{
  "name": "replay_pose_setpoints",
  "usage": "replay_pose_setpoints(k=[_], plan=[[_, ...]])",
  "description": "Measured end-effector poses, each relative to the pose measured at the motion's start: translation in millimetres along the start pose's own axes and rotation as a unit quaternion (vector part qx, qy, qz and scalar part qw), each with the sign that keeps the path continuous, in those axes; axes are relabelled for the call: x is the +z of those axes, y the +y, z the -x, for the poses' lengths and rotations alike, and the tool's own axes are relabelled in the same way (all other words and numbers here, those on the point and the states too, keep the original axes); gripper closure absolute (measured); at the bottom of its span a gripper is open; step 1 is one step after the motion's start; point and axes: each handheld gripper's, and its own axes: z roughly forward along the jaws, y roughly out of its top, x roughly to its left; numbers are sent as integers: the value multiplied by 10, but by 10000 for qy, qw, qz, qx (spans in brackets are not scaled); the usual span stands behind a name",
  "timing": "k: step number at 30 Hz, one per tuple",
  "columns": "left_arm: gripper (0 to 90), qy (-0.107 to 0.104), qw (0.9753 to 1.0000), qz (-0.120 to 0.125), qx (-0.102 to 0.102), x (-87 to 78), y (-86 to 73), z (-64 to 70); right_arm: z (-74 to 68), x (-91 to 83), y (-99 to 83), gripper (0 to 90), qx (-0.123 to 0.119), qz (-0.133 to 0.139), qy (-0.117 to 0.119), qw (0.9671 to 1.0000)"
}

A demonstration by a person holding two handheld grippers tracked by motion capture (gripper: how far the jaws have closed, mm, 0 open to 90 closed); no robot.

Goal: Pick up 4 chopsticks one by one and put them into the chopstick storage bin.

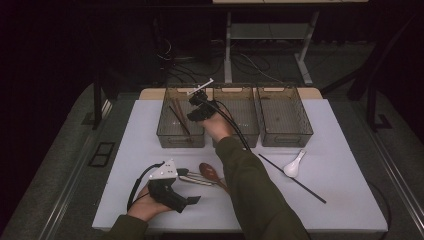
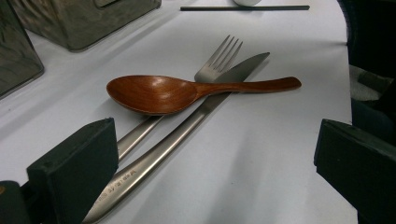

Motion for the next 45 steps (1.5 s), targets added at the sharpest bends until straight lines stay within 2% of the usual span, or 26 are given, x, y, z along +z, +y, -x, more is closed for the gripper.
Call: replay_pose_setpoints(k=[6, 16, 32, 45], plan=[[0, 2, 10000, -5, -17, -1, -2, 4, 77, -173, -106, 573, 113, 177, 251, 9995], [0, 42, 10000, -16, -22, 3, -5, -1, 158, -556, -373, 485, -6, 437, 470, 9979], [0, 58, 10000, -45, -64, 22, -17, -19, 301, -1005, -793, 443, -137, 666, 550, 9962], [0, 113, 9999, -1, -76, 1, -30, -38, 454, -1274, -1176, 420, -78, 739, 608, 9954]])
